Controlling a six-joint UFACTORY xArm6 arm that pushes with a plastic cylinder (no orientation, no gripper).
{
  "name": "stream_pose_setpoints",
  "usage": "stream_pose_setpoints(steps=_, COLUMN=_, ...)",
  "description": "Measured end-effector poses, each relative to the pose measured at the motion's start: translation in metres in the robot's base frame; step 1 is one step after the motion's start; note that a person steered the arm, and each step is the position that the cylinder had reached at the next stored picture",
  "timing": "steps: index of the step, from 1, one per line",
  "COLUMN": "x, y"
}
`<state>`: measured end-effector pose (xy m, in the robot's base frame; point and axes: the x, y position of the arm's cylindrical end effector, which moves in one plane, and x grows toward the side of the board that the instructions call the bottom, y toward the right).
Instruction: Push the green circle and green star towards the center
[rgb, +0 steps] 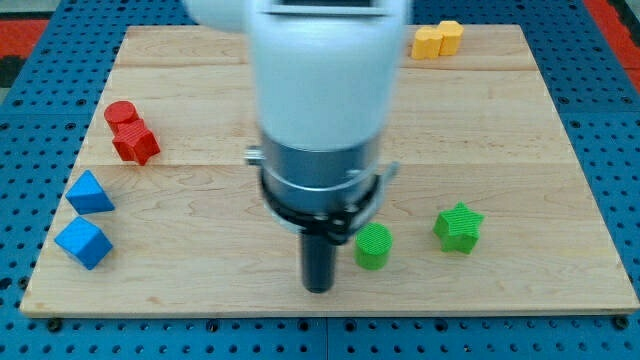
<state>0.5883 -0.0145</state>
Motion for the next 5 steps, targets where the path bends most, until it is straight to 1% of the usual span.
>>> stream_pose_setpoints(steps=1, x=-0.023, y=0.06)
stream_pose_setpoints(steps=2, x=-0.027, y=0.126)
stream_pose_setpoints(steps=3, x=-0.018, y=0.154)
stream_pose_setpoints(steps=4, x=0.0, y=0.164)
stream_pose_setpoints(steps=5, x=-0.021, y=0.194)
